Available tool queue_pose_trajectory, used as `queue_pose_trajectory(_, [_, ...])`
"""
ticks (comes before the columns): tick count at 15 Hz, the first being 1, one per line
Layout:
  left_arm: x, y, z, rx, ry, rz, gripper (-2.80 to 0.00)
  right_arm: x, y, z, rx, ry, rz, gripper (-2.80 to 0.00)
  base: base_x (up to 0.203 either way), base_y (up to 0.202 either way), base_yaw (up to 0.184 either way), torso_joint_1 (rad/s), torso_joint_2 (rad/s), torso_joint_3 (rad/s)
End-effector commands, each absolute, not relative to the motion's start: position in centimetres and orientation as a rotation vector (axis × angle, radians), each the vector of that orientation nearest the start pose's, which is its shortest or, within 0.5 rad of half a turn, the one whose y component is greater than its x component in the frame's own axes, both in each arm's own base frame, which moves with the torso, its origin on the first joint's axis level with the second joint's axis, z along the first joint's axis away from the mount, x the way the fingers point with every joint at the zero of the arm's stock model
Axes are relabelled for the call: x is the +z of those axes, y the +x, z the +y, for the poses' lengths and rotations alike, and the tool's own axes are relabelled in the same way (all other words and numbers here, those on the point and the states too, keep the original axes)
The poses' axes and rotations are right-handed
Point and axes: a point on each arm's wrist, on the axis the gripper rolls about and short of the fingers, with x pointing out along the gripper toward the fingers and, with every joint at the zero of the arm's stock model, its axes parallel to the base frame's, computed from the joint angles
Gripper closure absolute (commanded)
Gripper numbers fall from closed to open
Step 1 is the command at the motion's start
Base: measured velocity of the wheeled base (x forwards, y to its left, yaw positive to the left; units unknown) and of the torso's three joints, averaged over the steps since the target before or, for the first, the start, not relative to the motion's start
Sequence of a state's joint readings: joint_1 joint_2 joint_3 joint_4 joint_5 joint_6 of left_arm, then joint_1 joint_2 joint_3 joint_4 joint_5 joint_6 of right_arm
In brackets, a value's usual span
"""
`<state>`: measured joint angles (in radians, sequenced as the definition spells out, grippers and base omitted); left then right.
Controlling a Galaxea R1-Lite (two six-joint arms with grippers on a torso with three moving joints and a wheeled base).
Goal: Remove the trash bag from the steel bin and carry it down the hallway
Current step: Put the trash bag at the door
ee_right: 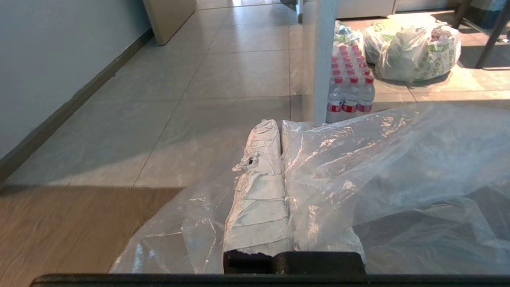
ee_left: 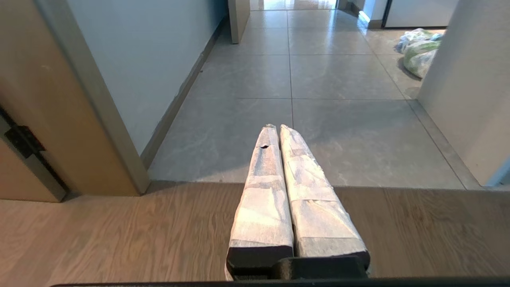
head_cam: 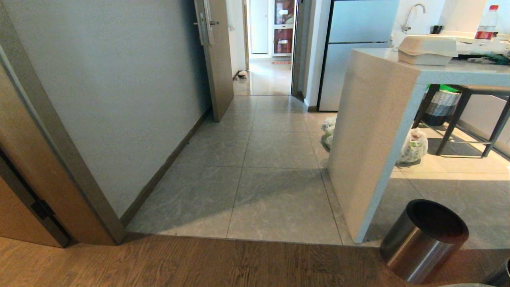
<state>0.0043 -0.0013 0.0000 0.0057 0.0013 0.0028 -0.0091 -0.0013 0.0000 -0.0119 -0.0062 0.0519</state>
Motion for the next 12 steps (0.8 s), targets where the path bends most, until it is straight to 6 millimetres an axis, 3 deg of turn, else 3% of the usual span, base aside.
queue_pose_trajectory(1, [7.4,-2.26,-0.01,0.006,0.002,0.009,0.0,7.62,-2.27,0.01,-0.015,0.052,-0.011,0.0,0.189,0.0,-0.003,0.002,0.0,0.004])
queue_pose_trajectory(12, [7.4,-2.26,-0.01,0.006,-0.002,0.009,0.0,7.6,-2.26,0.01,-0.015,0.052,-0.01,0.0,0.19,0.0,0.001,0.004,0.0,0.002])
